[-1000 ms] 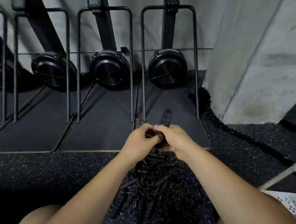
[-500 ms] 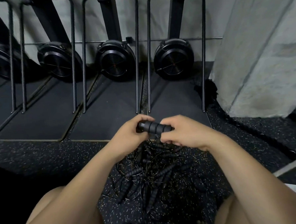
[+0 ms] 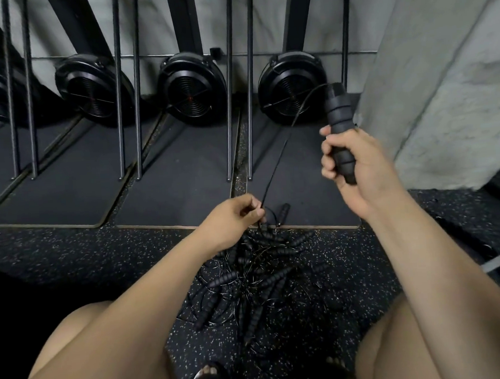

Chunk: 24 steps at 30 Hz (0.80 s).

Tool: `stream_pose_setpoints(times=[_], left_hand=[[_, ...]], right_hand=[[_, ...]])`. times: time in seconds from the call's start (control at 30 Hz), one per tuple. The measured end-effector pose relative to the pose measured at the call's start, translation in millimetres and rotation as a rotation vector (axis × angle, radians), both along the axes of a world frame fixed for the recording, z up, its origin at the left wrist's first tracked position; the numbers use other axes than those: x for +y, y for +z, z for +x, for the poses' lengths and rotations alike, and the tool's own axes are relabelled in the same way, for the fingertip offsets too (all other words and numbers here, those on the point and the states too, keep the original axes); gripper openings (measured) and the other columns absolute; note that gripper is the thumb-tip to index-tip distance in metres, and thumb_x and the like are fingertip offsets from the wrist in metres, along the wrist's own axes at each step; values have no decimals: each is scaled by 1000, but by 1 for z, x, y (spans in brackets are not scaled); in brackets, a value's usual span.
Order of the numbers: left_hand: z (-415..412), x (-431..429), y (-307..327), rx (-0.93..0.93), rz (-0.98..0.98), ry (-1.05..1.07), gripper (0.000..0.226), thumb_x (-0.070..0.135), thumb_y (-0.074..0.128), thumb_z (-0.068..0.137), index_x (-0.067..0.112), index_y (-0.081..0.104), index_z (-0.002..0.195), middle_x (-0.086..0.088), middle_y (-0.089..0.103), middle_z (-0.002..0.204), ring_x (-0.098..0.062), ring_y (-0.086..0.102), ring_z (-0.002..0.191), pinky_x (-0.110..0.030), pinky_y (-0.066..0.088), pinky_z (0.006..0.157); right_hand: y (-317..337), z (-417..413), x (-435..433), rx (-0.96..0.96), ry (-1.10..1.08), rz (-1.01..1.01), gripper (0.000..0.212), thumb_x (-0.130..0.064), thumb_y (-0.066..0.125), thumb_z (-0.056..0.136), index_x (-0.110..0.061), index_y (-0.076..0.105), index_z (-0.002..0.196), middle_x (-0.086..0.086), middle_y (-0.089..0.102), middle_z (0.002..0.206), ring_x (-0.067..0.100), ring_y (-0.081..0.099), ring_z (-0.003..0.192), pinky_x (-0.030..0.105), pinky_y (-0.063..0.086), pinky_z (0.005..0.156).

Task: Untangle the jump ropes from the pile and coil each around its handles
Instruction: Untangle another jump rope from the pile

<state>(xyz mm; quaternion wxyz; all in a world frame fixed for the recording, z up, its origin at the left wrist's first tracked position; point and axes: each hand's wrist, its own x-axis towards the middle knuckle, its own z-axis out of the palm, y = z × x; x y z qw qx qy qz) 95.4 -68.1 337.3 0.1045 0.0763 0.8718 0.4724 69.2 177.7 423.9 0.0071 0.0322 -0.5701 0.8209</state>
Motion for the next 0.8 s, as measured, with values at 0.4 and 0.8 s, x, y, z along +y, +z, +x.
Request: stream_pose_setpoints(times=[0.4,0.8], left_hand=[[-3,3,29,172,494,172,20,16,62,108,-3,64,104,-13,75,96,-18,69,86,-28,54,76],[-29,-29,16,-19,853,495,14,21,68,104,8,71,106,-4,71,85,-11,66,74,-25,53,70]], right_hand=[[-42,22,-53,-236,381,567,30,1,73,96,-4,67,124,22,77,114,28,82,91,37,63,72],[-46,33,-67,-155,414,759,2,-2,68,96,-1,70,97,13,82,89,28,81,80,43,66,79]])
